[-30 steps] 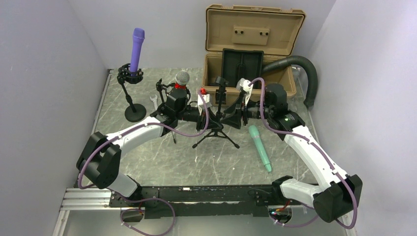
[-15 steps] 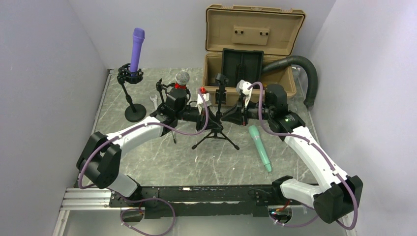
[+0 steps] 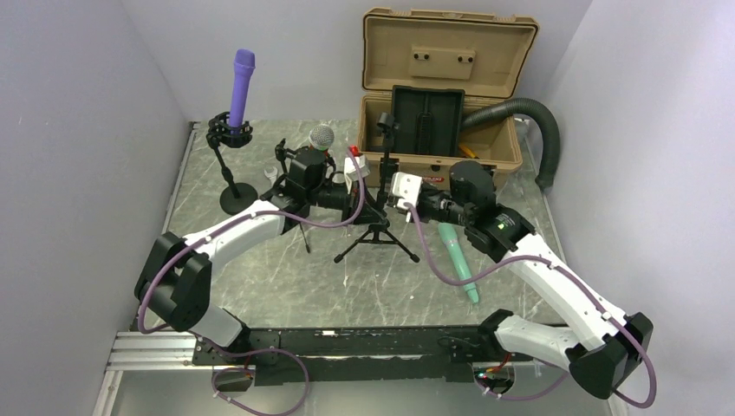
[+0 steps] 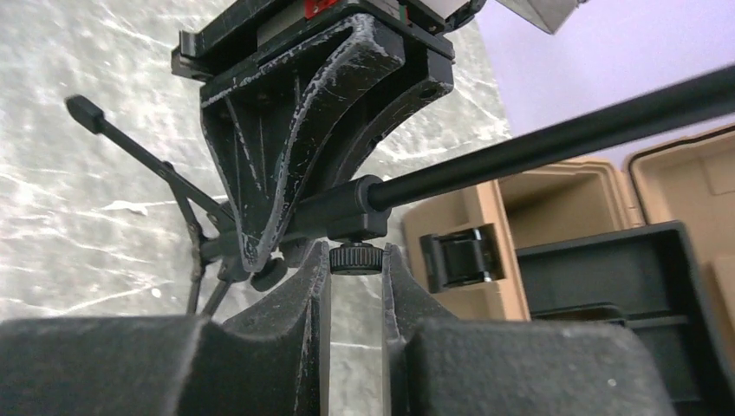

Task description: Remove the microphone from the stand

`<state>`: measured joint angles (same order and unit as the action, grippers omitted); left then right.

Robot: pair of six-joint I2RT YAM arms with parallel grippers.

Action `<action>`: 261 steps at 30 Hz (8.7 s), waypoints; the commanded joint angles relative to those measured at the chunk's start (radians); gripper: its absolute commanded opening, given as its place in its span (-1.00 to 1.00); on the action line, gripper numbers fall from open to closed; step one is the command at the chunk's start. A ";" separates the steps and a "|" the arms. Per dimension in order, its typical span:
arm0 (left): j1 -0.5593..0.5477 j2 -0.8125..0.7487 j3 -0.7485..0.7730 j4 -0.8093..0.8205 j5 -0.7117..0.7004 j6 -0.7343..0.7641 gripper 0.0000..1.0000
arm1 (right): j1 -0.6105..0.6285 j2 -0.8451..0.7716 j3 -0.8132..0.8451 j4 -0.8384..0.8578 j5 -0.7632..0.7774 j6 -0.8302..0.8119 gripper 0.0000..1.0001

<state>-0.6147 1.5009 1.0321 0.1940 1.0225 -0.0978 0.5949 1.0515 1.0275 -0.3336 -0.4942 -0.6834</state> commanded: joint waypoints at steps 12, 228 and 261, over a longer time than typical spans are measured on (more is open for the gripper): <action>-0.048 -0.051 0.127 -0.176 0.096 0.242 -1.00 | -0.061 -0.086 0.077 -0.104 0.064 0.090 0.50; 0.033 -0.395 -0.246 -0.597 -0.131 0.824 0.58 | -0.062 0.819 0.283 0.403 -0.030 0.244 -1.00; 0.361 -0.630 -0.334 -0.643 -0.221 0.722 0.61 | -0.077 0.653 0.191 0.370 0.049 0.303 0.80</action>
<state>-0.2844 0.9134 0.7013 -0.4755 0.8433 0.6689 0.5297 1.7897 1.2335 0.0360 -0.4690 -0.3813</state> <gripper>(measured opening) 0.804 0.885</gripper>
